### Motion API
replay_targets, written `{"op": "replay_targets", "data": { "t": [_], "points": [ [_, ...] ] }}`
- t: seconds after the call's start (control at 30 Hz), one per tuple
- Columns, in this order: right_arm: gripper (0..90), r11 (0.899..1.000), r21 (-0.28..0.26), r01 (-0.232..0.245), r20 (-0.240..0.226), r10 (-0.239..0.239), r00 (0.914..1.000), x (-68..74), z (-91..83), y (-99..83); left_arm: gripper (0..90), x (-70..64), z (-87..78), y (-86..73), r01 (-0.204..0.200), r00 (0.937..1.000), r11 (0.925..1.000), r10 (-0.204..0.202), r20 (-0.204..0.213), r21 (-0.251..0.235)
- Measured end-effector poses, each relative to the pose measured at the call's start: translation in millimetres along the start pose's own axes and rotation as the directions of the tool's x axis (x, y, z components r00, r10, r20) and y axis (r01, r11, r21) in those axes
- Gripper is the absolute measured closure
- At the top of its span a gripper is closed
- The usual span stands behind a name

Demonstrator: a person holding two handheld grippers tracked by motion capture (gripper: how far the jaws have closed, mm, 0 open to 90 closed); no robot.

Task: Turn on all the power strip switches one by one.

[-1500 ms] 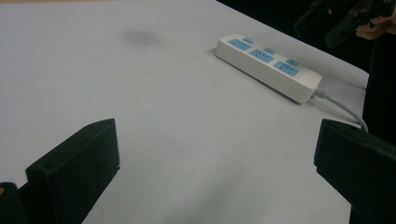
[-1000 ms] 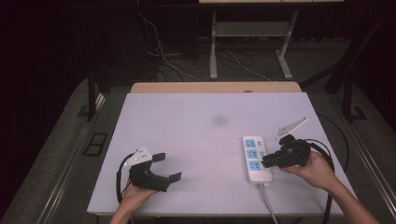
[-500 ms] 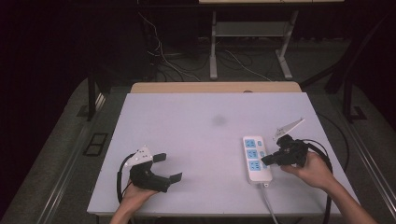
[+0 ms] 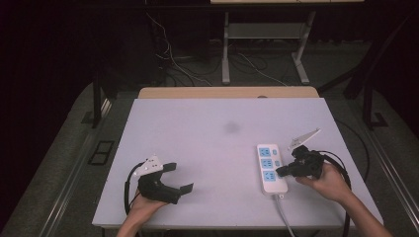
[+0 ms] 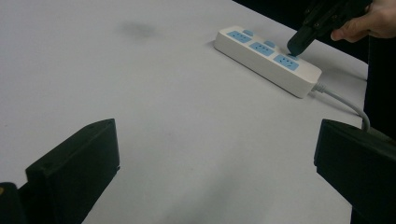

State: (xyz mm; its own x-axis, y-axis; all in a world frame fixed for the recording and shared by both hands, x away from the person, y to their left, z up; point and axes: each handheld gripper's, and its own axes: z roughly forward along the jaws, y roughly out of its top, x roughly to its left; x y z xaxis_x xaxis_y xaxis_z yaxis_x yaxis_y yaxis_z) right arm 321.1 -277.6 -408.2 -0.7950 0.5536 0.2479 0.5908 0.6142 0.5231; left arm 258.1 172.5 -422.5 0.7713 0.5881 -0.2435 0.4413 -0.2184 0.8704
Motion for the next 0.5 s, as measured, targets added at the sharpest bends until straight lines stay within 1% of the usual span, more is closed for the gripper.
{"op": "replay_targets", "data": {
  "t": [0.07, 0.1, 0.17, 0.23, 0.37, 0.5],
  "points": [
    [90.0, 1.000, -0.002, 0.000, -0.005, 0.000, 1.0000, -0.9, 0.5, -0.7, 0.0, -0.1, -0.1, -0.1, 0.001, 1.0000, 1.0000, -0.001, 0.000, 0.000],
    [90.0, 1.000, -0.005, 0.007, -0.004, -0.007, 1.0000, -1.2, 0.7, -1.1, 0.0, -0.1, -0.1, -0.2, 0.002, 1.0000, 1.0000, -0.002, 0.000, 0.000],
    [90.0, 1.000, -0.002, 0.011, 0.002, -0.011, 0.9999, 0.0, 1.0, -1.4, 0.0, 0.1, 0.1, -0.1, 0.003, 1.0000, 1.0000, -0.003, 0.001, -0.001],
    [90.0, 1.000, -0.004, 0.026, 0.011, -0.026, 0.9996, 1.2, 1.6, -1.7, 0.0, 0.0, 0.2, 0.0, 0.003, 1.0000, 1.0000, -0.003, 0.003, -0.001],
    [90.0, 0.999, 0.000, 0.033, 0.008, -0.033, 0.9994, 0.6, 2.2, -1.8, 0.0, -0.3, 0.0, 0.1, 0.004, 1.0000, 1.0000, -0.004, 0.002, -0.005],
    [90.0, 0.999, 0.003, 0.053, 0.029, -0.053, 0.9982, 4.0, 2.6, -2.1, 0.0, -0.2, -1.3, 0.0, 0.007, 1.0000, 0.9999, -0.007, -0.001, -0.008]
  ]
}}
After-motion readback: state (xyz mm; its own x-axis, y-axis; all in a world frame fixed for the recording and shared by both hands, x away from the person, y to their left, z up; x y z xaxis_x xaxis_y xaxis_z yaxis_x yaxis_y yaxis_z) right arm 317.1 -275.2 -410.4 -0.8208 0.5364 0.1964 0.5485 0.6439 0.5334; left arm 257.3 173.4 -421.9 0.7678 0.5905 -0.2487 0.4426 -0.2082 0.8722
